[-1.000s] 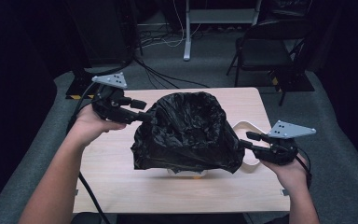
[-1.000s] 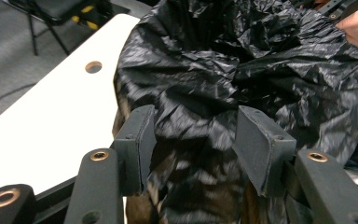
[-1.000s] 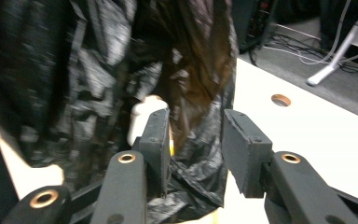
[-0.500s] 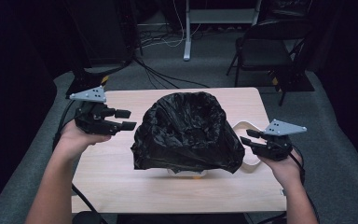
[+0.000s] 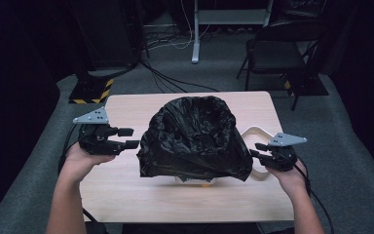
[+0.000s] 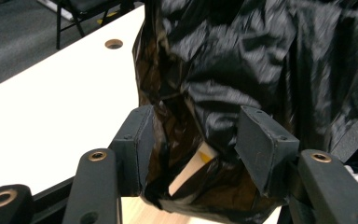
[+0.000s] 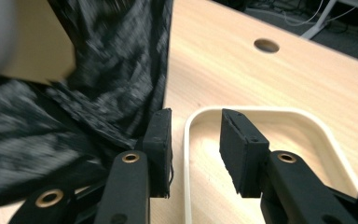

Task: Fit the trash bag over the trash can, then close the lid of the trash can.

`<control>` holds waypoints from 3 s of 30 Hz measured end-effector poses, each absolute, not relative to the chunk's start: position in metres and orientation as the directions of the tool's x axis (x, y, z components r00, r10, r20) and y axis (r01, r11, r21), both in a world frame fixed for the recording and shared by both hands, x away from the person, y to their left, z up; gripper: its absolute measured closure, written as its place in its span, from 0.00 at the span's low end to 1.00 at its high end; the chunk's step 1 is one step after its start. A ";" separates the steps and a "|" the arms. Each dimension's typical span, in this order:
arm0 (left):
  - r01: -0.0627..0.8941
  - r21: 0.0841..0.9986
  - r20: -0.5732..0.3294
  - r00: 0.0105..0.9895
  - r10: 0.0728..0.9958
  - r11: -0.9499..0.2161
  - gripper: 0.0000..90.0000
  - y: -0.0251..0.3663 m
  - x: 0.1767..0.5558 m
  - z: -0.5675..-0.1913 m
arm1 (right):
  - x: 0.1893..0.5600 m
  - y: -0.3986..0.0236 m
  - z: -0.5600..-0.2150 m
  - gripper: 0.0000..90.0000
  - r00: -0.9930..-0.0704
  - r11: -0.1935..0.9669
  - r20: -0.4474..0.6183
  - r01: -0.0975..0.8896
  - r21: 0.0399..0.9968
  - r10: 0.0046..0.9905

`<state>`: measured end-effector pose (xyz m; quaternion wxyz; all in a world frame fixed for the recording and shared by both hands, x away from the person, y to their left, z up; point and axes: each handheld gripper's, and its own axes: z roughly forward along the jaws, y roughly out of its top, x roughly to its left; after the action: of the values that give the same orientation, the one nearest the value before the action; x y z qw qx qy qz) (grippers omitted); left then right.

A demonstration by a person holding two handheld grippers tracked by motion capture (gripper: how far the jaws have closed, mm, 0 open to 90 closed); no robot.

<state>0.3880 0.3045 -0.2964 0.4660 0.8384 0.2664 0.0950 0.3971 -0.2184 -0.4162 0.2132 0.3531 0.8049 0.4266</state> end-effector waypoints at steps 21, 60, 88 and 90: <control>0.385 0.848 -0.109 0.800 0.590 -0.365 0.48 0.320 0.379 -0.317 | 0.417 -0.228 -0.472 0.68 -0.584 0.390 -0.041 0.486 0.782 0.810; 0.382 0.853 -0.096 0.785 0.613 -0.356 0.49 0.320 0.374 -0.319 | 0.427 -0.193 -0.501 0.92 -0.662 0.523 -0.041 0.551 0.650 0.748; 0.368 0.855 -0.089 0.798 0.596 -0.365 0.48 0.315 0.373 -0.317 | 0.451 -0.223 -0.433 0.93 -0.707 0.542 -0.046 0.496 0.679 0.705; 0.367 0.854 -0.085 0.797 0.598 -0.369 0.48 0.315 0.372 -0.316 | 0.455 -0.221 -0.426 0.93 -0.717 0.549 -0.048 0.488 0.679 0.695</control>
<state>0.3721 0.3151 -0.3159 0.4782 0.8185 0.2947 0.1204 0.4547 -0.2215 -0.4261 0.1575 0.3415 0.8660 0.3297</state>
